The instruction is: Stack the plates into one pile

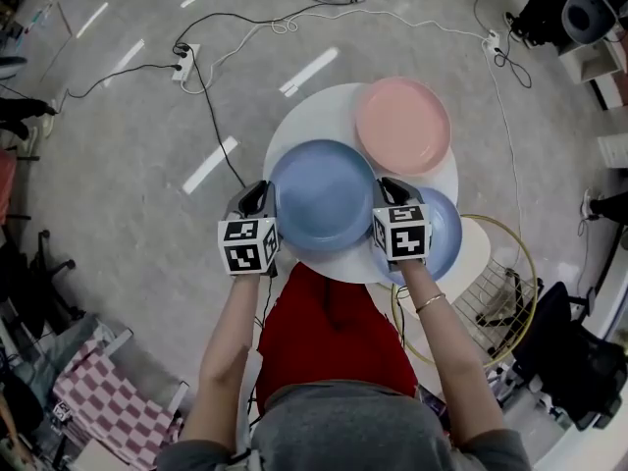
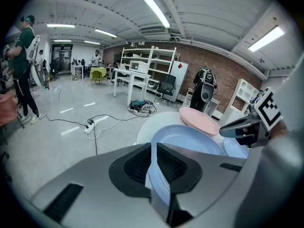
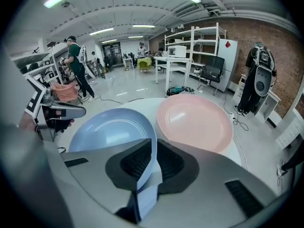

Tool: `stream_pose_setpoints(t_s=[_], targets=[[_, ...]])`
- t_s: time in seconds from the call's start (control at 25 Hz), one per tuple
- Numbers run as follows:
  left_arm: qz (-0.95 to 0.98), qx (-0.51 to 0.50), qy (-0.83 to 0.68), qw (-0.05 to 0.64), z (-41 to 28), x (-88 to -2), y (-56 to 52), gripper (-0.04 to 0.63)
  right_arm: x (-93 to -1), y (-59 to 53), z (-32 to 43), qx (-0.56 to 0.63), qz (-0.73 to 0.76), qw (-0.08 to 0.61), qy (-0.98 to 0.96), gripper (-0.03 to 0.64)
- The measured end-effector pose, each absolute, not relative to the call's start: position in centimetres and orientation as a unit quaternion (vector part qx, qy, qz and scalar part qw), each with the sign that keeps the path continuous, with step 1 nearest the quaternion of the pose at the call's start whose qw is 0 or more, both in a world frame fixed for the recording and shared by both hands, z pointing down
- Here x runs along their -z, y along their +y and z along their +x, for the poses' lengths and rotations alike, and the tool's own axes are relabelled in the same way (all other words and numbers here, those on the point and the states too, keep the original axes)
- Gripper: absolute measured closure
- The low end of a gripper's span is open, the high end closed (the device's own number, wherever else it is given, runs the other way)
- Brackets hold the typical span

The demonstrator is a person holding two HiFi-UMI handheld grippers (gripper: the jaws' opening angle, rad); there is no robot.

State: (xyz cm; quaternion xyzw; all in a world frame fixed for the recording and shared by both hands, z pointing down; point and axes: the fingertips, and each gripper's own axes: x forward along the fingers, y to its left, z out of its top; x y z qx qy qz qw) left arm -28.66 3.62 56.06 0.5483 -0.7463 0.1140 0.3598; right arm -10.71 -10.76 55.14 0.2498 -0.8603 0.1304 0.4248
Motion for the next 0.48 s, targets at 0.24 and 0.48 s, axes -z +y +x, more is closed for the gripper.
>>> stream_pose_setpoints(t_s=[0.24,0.48], targets=[[0.545,-0.118,-0.733,0.390,-28.7,-57.3,2.7,0.522,-56.8,-11.6,-10.8,-0.142,0.238,0.450,-0.849,0.584],[0.542,-0.124,-0.724,0.409,-28.8,-58.3,2.1,0.514,-58.2,-11.4,-11.0,-0.163,0.217,0.472,-0.839,0.528]])
